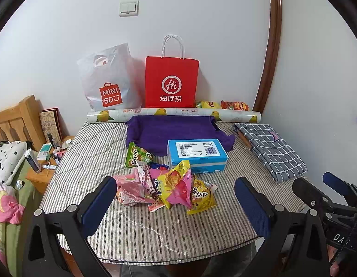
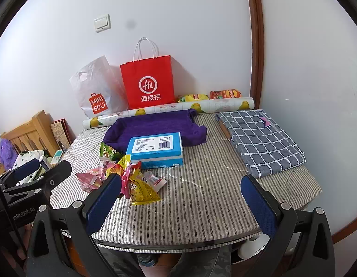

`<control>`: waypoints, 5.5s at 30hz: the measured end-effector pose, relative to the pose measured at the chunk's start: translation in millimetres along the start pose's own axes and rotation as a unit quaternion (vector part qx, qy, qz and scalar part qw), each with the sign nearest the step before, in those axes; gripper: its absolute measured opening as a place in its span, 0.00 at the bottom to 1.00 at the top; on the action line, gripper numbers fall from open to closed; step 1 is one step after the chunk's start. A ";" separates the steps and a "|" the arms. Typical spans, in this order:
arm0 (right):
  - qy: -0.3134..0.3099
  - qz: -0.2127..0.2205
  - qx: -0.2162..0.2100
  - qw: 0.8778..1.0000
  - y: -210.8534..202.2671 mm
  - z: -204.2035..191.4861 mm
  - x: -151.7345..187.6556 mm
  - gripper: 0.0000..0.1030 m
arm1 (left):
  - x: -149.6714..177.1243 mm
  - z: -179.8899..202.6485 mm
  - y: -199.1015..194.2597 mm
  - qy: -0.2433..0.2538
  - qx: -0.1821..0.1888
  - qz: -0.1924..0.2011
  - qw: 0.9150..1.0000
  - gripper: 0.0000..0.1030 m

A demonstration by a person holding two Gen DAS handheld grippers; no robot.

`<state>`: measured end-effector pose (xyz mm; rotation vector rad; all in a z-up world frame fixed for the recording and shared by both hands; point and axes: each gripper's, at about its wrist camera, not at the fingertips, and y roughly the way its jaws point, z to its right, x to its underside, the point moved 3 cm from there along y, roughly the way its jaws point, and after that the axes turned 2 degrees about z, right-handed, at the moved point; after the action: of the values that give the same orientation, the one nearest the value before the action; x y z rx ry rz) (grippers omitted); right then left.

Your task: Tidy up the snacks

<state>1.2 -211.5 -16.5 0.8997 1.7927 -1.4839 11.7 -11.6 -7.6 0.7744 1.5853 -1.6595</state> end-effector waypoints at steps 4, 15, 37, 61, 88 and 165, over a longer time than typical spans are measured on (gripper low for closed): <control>0.000 0.001 0.000 1.000 -0.3 -0.2 0.4 0.99 | -0.1 0.2 0.0 0.000 0.000 0.001 1.000 0.99; 0.001 0.005 -0.004 1.000 -3.1 -1.2 0.1 0.99 | 1.0 -0.4 -1.6 -0.002 0.001 0.001 1.000 0.99; -0.013 0.010 -0.021 1.000 7.4 -15.1 6.6 0.99 | 12.6 -18.3 24.8 -0.007 0.001 -0.022 1.000 0.99; -0.002 -0.106 -0.111 0.988 155.2 -52.5 66.4 0.83 | 63.6 -123.5 122.9 -0.088 -0.047 -0.115 0.988 0.97; -0.056 -0.112 -0.053 0.991 159.6 -30.4 61.4 0.43 | 72.5 -104.1 168.1 -0.020 -0.011 -0.116 0.993 0.97; -0.066 -0.039 -0.091 0.993 218.0 -43.3 -112.7 0.38 | -115.8 -53.5 218.5 -0.043 0.077 -0.089 0.992 0.29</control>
<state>242.5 -152.5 -37.4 0.6326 1.8480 -1.3690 254.3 51.2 -42.7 0.6437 1.5157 -1.9354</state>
